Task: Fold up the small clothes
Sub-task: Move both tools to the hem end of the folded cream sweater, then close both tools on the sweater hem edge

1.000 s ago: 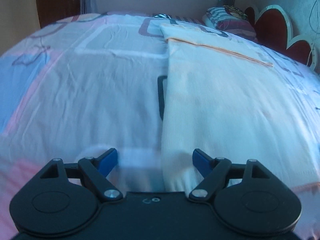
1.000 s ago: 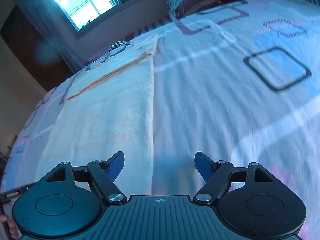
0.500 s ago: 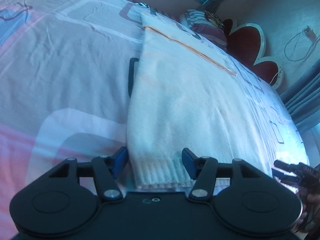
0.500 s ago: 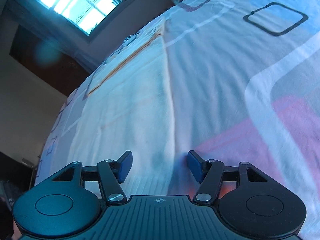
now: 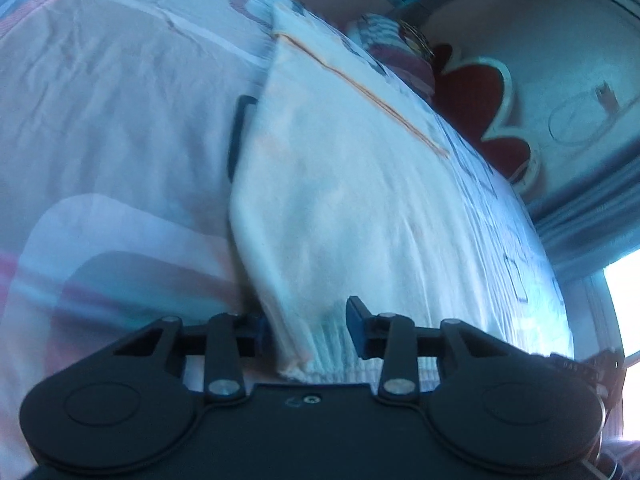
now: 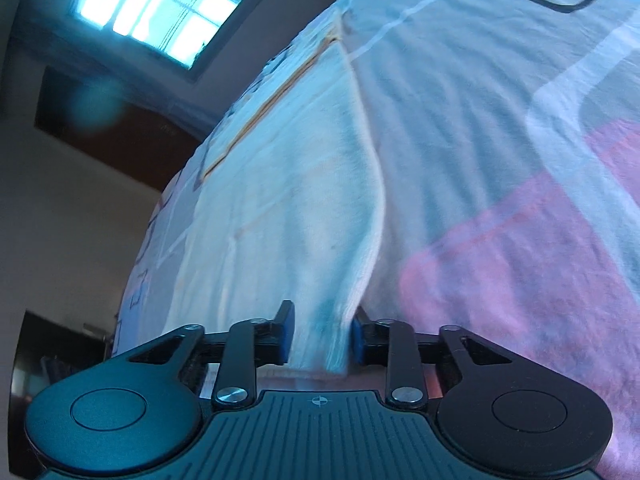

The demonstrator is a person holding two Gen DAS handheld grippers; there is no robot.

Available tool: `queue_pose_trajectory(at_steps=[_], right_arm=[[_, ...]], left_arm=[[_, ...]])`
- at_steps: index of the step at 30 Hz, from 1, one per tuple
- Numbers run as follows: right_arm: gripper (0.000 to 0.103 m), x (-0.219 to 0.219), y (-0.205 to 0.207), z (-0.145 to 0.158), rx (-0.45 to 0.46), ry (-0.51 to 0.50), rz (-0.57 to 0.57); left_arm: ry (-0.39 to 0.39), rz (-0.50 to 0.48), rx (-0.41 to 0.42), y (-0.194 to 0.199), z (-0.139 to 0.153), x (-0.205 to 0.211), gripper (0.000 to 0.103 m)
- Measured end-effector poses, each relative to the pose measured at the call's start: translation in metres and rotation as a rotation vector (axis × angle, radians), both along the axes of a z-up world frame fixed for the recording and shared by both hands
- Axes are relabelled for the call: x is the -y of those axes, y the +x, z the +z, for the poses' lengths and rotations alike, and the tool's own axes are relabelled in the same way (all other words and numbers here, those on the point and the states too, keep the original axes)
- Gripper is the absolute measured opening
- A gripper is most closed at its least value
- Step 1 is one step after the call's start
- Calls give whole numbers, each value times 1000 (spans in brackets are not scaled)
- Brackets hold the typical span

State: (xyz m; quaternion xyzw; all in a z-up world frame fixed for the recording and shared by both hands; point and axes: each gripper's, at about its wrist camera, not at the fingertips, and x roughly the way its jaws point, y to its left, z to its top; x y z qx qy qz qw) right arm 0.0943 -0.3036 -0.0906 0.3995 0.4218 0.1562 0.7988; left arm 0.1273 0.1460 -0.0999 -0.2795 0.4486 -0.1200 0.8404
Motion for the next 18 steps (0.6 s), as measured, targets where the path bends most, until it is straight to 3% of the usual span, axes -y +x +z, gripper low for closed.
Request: queue_pose_trajectory(at_steps=[2, 3, 6, 18], right_arm=[[24, 2, 2, -1, -5, 0, 3], [16, 0, 3, -1, -7, -15, 12], [5, -5, 7, 2, -9, -69, 36], [5, -1, 15, -2, -22, -56, 26]], left_arm=[[-5, 9, -2, 1, -1, -2, 36], [1, 10, -2, 1, 0, -2, 33], [45, 11, -9, 2, 0, -1, 21], [71, 25, 8, -4, 5, -7, 23]])
